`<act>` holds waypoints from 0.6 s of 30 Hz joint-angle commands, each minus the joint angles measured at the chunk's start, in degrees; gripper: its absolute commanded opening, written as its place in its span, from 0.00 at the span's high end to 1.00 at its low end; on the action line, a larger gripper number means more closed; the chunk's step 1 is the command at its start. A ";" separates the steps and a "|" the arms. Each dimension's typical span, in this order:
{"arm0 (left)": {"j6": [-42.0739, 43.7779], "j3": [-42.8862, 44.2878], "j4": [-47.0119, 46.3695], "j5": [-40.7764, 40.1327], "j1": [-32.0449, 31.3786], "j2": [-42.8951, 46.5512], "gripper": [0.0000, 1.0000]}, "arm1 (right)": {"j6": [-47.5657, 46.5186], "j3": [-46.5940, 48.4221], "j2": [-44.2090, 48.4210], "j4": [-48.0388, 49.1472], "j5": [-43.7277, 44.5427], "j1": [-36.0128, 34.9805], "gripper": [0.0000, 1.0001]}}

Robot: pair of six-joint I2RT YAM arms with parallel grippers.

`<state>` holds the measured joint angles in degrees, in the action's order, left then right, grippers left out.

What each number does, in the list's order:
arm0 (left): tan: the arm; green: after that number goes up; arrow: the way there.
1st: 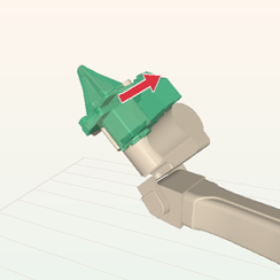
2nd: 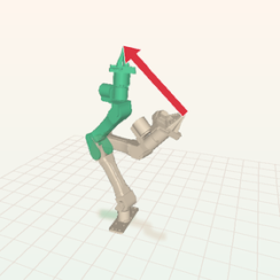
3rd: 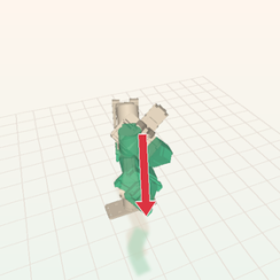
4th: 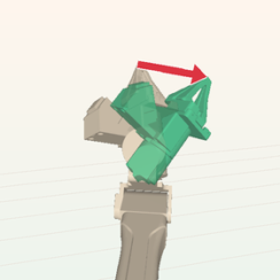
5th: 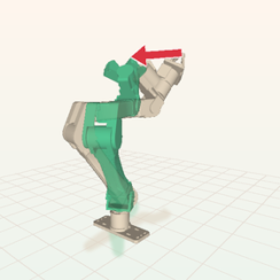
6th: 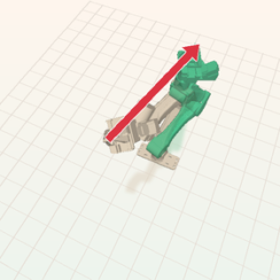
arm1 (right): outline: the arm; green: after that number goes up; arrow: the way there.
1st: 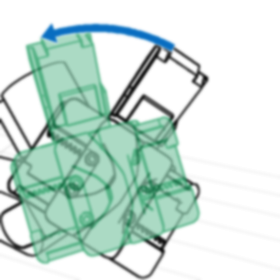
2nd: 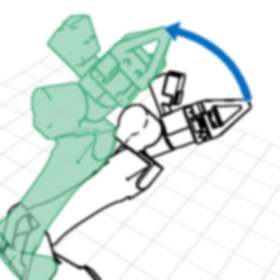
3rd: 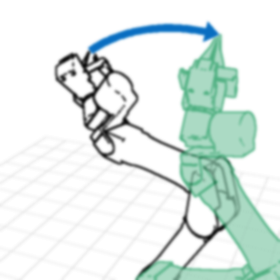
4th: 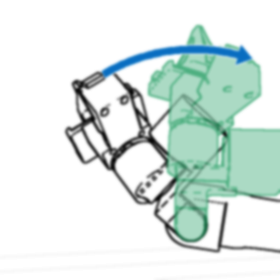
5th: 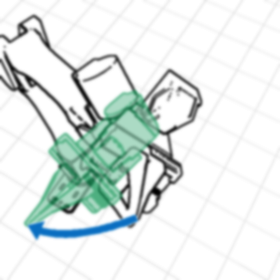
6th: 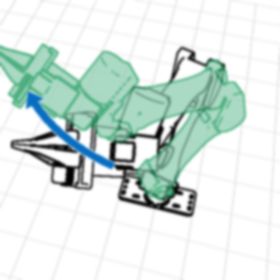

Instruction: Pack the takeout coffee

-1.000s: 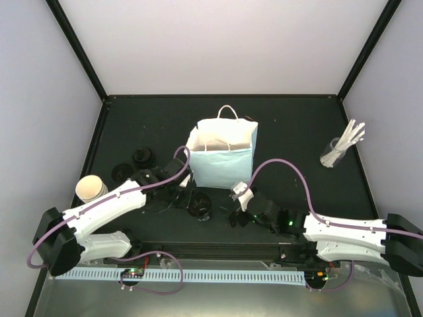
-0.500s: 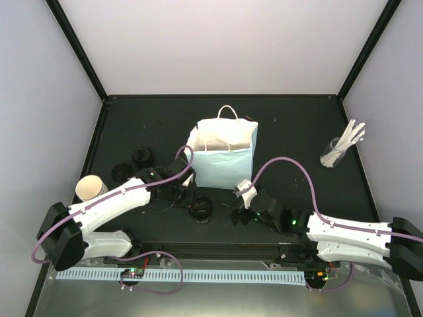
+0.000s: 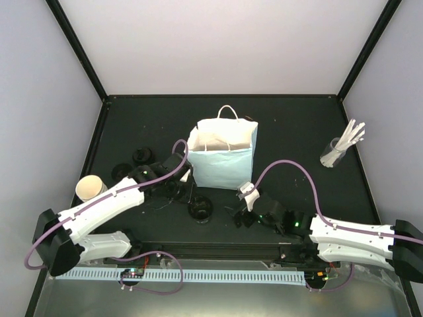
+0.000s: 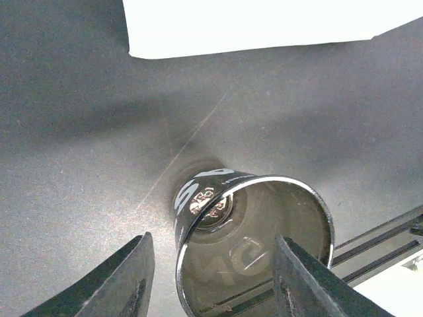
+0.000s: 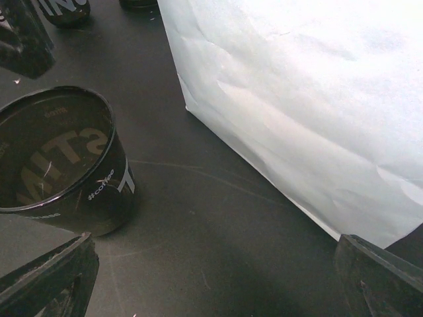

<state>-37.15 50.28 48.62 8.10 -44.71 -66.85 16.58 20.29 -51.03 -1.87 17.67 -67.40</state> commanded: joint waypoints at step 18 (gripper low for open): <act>3.23 5.43 8.25 -11.78 4.56 11.33 0.01 | 10.15 11.37 -4.68 -17.46 20.67 0.25 0.00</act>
<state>-36.29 54.65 55.02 -0.23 -42.96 -58.41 24.16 31.64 -55.66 -15.99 33.26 -67.40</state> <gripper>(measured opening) 0.987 1.000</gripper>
